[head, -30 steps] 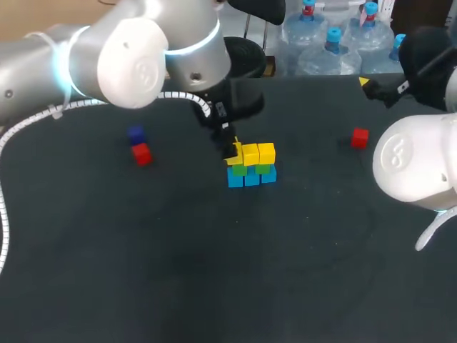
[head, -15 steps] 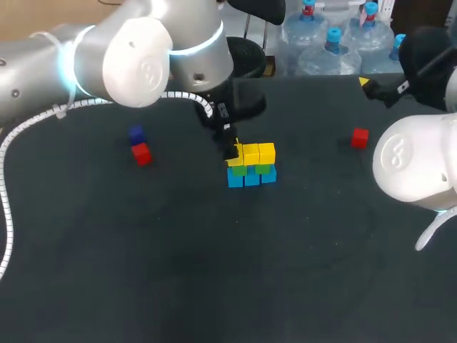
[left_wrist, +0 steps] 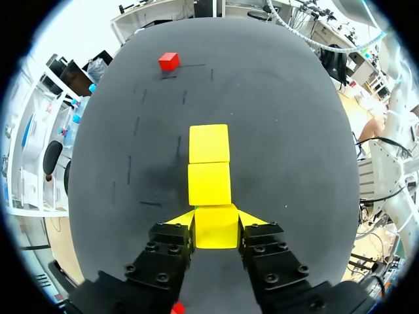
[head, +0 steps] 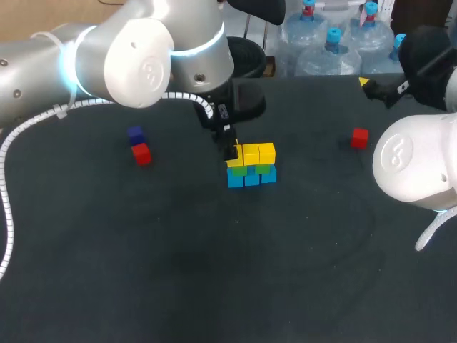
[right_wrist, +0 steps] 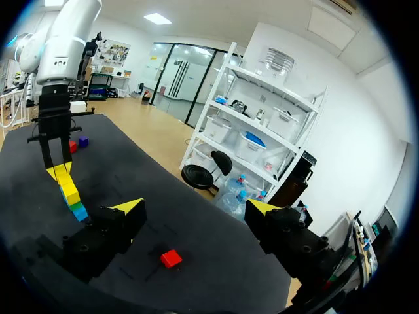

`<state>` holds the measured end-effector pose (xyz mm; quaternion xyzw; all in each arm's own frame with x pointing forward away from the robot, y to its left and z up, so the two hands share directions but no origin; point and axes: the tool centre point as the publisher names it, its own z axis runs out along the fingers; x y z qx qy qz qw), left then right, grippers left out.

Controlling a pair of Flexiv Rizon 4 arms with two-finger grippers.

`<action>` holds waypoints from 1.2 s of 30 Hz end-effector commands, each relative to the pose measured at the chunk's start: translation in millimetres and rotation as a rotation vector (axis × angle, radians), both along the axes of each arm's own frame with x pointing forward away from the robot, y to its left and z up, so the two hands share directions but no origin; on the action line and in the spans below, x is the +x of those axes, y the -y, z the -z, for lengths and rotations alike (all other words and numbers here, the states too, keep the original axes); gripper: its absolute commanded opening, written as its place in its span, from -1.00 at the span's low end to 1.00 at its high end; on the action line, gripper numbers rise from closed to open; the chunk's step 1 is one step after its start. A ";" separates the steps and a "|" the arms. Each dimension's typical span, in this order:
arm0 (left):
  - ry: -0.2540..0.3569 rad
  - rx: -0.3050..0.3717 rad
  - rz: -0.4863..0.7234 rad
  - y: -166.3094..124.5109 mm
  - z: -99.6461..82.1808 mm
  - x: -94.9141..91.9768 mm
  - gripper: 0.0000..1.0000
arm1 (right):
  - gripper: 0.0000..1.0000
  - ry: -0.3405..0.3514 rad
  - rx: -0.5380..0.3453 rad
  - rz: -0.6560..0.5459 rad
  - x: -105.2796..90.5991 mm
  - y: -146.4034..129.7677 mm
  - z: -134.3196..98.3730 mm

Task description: Place the blue cubes, place green cubes on the blue cubes, place the yellow cubes on the green cubes, then place the red cubes on the yellow cubes, and place purple cube on the red cubes.

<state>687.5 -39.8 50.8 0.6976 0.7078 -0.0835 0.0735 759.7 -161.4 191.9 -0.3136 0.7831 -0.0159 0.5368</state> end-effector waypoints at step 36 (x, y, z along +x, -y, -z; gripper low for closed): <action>-0.002 0.002 0.014 1.4 1.5 3.1 0.71 | 1.00 0.000 0.002 -0.002 0.0 0.7 0.2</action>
